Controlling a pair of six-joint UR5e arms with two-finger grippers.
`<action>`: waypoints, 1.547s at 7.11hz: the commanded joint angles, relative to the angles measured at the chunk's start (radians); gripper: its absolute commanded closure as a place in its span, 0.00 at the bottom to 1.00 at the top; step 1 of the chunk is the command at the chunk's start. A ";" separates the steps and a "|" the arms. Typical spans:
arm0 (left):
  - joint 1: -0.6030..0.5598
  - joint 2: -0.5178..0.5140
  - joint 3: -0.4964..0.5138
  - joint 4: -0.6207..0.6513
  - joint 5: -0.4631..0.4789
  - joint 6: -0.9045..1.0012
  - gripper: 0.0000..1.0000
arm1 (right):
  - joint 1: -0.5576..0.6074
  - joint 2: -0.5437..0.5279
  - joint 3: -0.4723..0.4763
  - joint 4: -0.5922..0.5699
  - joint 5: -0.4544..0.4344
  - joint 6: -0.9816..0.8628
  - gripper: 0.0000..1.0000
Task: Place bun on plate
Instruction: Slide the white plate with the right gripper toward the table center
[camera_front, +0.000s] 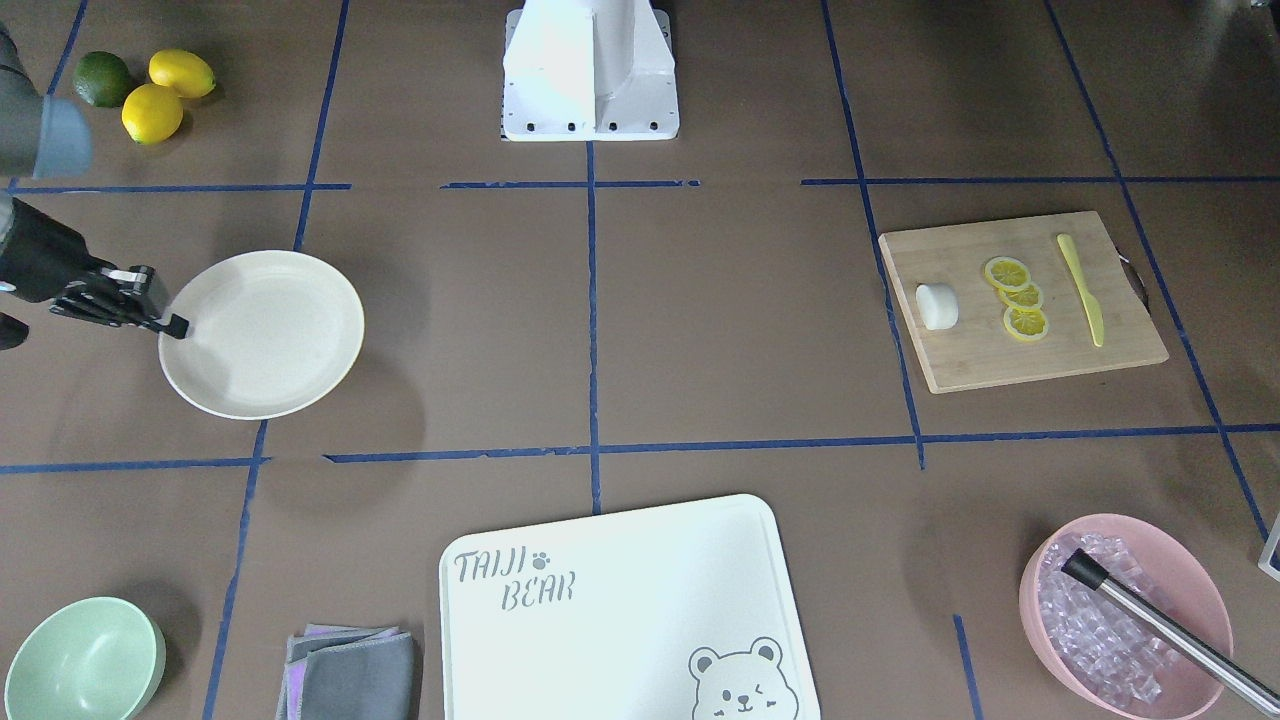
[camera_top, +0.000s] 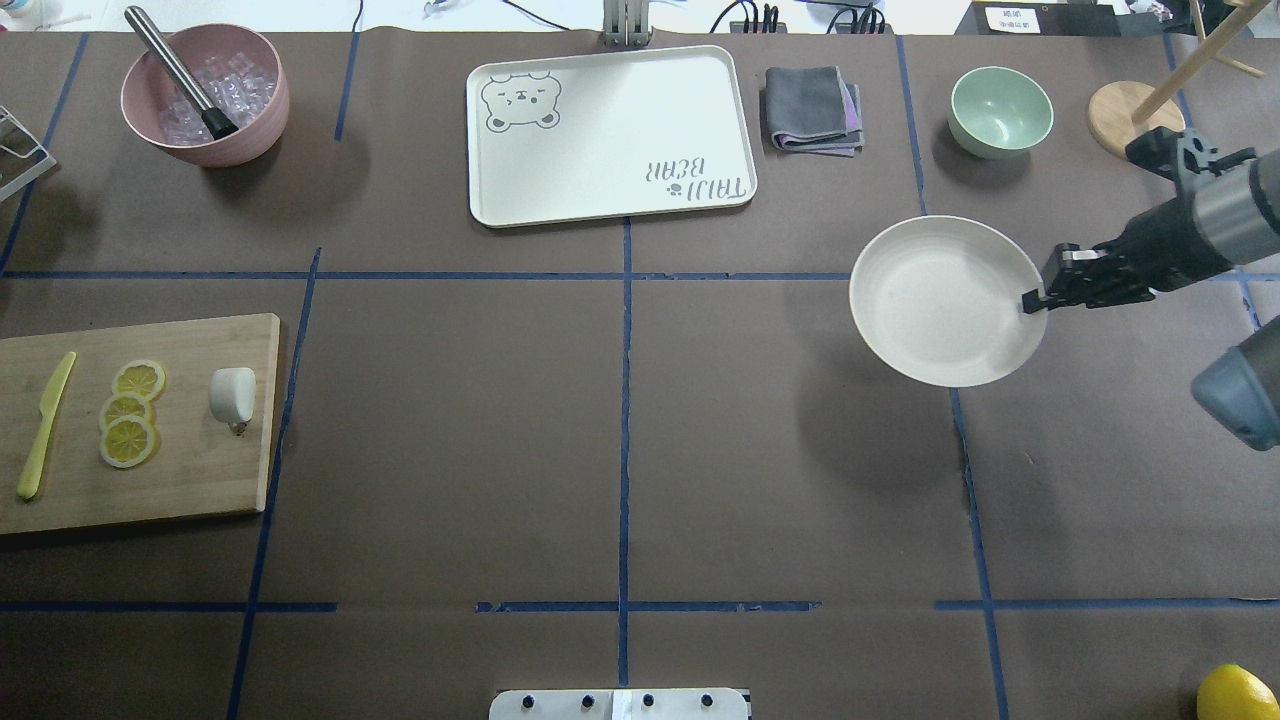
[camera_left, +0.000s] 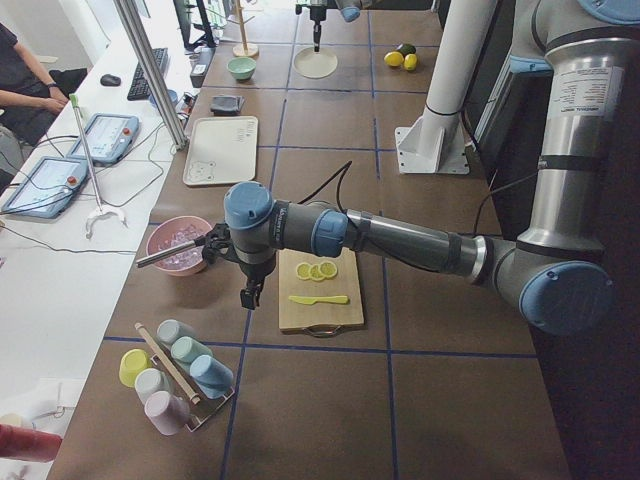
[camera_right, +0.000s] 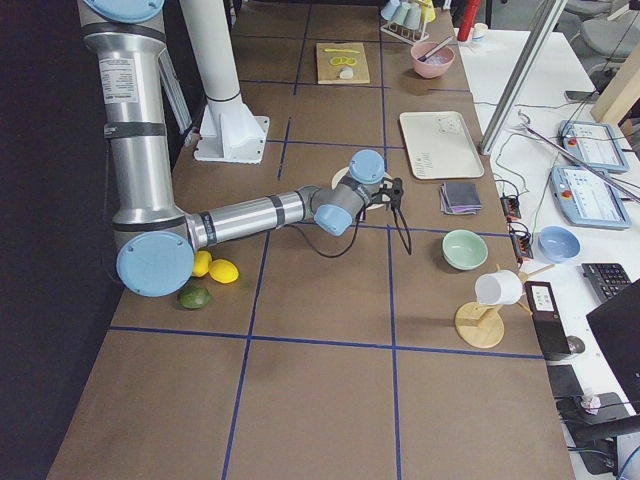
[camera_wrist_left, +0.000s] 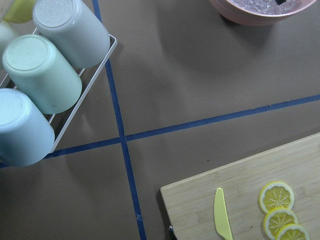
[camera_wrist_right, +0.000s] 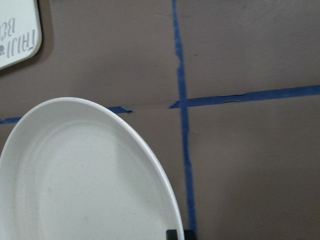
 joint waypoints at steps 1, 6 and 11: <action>0.000 -0.001 -0.003 -0.005 -0.002 -0.020 0.00 | -0.172 0.148 -0.009 -0.024 -0.138 0.207 1.00; 0.000 0.007 -0.024 -0.008 0.000 -0.051 0.00 | -0.431 0.445 -0.117 -0.262 -0.452 0.364 1.00; 0.001 0.003 -0.024 -0.008 0.000 -0.052 0.00 | -0.453 0.437 -0.118 -0.271 -0.458 0.362 0.10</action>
